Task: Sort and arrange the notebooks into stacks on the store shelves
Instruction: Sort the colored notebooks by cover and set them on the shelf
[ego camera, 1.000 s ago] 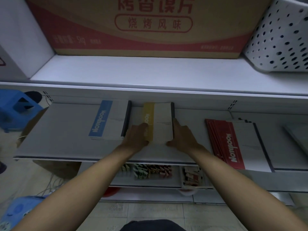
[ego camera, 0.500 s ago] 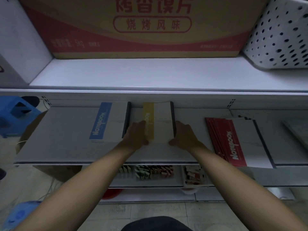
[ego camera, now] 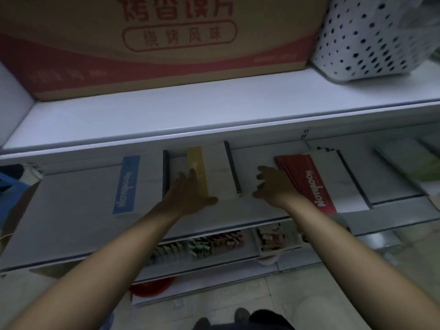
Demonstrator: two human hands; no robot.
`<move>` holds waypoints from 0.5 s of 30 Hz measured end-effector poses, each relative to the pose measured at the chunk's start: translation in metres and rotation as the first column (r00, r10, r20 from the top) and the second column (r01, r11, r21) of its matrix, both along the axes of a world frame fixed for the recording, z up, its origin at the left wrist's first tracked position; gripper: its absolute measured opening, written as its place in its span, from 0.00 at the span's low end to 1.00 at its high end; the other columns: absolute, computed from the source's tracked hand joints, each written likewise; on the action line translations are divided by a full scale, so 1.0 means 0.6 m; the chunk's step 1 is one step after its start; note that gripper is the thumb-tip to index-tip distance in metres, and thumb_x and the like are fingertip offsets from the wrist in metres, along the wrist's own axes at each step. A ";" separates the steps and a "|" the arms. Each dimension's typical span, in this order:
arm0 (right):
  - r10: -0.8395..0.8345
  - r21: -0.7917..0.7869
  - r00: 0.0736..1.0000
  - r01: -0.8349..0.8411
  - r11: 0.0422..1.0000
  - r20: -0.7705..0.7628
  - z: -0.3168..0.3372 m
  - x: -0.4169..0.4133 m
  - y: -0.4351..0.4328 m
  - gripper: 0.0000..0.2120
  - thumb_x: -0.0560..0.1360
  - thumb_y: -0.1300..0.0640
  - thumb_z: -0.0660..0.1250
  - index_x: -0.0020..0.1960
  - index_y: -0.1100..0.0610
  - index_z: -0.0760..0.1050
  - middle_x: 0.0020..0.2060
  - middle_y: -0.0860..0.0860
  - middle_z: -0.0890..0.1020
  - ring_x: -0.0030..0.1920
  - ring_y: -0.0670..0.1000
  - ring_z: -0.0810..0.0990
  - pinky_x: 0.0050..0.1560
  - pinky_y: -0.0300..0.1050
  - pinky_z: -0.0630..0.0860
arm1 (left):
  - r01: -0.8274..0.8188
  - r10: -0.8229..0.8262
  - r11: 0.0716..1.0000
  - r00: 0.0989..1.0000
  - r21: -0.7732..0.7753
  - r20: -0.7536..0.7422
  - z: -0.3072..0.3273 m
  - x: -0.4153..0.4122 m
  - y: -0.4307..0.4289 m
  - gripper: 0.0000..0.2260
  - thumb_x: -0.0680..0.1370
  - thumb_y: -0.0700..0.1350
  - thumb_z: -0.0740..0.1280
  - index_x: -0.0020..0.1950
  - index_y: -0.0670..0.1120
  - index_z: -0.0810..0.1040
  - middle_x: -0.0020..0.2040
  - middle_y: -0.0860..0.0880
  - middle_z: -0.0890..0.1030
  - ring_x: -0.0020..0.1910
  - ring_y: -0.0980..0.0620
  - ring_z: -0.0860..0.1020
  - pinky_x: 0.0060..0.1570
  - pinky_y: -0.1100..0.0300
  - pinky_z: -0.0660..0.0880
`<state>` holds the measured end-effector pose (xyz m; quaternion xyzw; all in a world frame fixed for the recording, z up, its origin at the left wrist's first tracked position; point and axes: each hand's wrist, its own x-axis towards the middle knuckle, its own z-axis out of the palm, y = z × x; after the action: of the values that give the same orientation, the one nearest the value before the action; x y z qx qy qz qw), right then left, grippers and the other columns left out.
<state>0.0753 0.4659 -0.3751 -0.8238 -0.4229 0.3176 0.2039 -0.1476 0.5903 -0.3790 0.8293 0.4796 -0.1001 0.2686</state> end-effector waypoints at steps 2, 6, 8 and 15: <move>-0.057 0.038 0.998 0.056 0.998 0.023 0.025 0.034 -0.032 0.38 0.74 0.59 0.75 0.79 0.57 0.60 0.72 0.57 0.72 0.61 0.54 0.77 0.60 0.43 0.73 | 0.075 -0.073 0.990 0.997 0.118 -0.021 0.011 0.017 -0.009 0.48 0.78 0.69 0.63 0.84 0.46 0.41 0.84 0.41 0.40 0.83 0.39 0.45 0.80 0.44 0.51; -0.085 0.017 0.950 0.084 0.996 0.300 0.061 0.110 -0.091 0.23 0.79 0.50 0.66 0.73 0.55 0.70 0.68 0.58 0.75 0.66 0.60 0.75 0.61 0.46 0.72 | 0.190 -0.220 0.956 0.969 0.225 0.117 0.020 0.078 -0.039 0.37 0.83 0.61 0.60 0.84 0.44 0.51 0.85 0.43 0.49 0.83 0.43 0.50 0.79 0.52 0.51; -0.118 0.005 0.941 0.123 0.992 0.316 0.049 0.157 -0.117 0.19 0.80 0.51 0.65 0.68 0.56 0.74 0.65 0.57 0.78 0.63 0.59 0.77 0.57 0.44 0.72 | 0.228 -0.277 0.950 0.931 0.211 0.238 0.022 0.116 -0.069 0.32 0.84 0.58 0.60 0.83 0.44 0.57 0.83 0.44 0.57 0.82 0.45 0.57 0.78 0.54 0.55; -0.382 -0.006 0.885 0.397 0.918 0.266 -0.012 0.311 -0.190 0.34 0.77 0.44 0.68 0.76 0.56 0.61 0.69 0.62 0.69 0.68 0.65 0.69 0.65 0.57 0.72 | -0.020 0.172 0.954 0.855 -0.300 0.490 0.004 0.297 -0.195 0.29 0.83 0.56 0.66 0.81 0.50 0.63 0.76 0.49 0.71 0.70 0.51 0.73 0.71 0.54 0.71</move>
<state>0.2620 0.3519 -0.3821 -0.9321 -0.2621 0.1722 0.1814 0.0308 0.4731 -0.3765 0.7535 0.4129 0.0690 0.5070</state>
